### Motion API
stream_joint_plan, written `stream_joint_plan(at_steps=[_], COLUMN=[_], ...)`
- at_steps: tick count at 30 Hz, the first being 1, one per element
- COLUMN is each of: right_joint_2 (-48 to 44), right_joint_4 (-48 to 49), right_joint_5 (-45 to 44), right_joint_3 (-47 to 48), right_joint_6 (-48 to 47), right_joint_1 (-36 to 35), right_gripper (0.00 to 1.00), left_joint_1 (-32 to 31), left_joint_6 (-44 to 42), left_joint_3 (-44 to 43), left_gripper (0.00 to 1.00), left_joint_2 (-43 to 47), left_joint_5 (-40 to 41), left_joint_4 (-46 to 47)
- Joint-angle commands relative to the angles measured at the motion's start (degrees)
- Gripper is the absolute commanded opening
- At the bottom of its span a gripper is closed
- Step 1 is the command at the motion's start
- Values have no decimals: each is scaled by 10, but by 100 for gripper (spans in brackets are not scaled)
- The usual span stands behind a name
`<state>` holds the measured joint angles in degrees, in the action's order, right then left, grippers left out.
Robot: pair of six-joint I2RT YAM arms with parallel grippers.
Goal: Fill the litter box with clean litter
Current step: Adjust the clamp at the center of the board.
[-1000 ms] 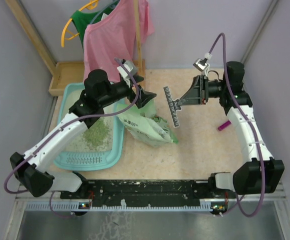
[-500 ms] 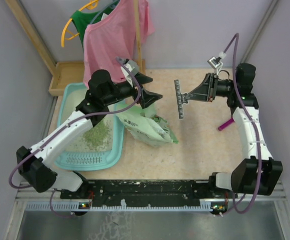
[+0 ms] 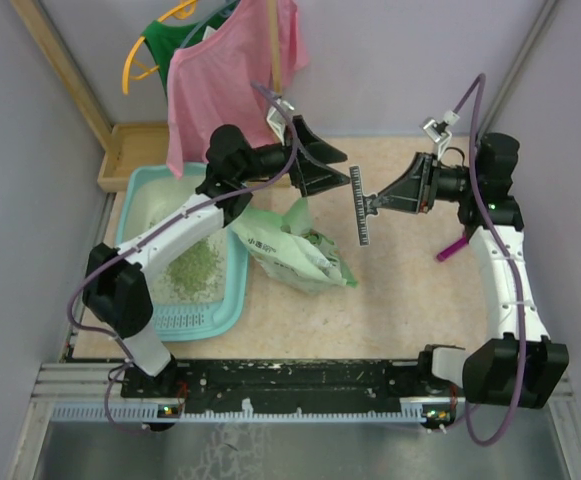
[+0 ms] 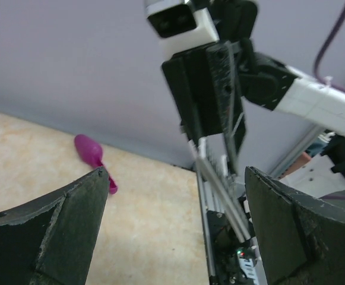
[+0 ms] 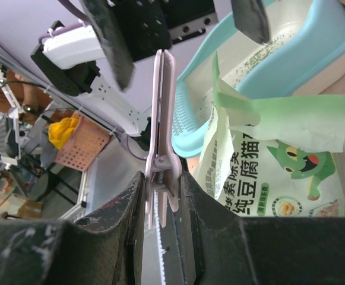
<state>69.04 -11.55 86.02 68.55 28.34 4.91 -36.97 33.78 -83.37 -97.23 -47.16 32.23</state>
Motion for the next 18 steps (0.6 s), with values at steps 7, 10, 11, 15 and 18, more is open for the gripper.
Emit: stream_joint_plan(at_steps=[7, 10, 11, 15, 18], right_joint_2=[13, 34, 37, 32, 27], right_joint_4=[-135, -252, -270, -288, -301], right_joint_5=[-44, -65, -66, -82, -95], right_joint_3=[54, 99, 107, 114, 117], right_joint_6=[-200, -302, -316, -343, -370], right_joint_1=[-2, -3, -3, -4, -9], right_gripper=[0, 0, 0, 0, 0], left_joint_1=[-5, -13, -15, -24, -27], left_joint_6=[141, 78, 62, 34, 25], left_joint_3=[-48, -67, -75, -99, -106], left_gripper=[99, 99, 99, 99, 99], left_joint_2=[-31, -32, -35, -51, -59], left_joint_5=[-76, -67, -65, -64, -58], left_joint_4=[118, 37, 16, -30, -42])
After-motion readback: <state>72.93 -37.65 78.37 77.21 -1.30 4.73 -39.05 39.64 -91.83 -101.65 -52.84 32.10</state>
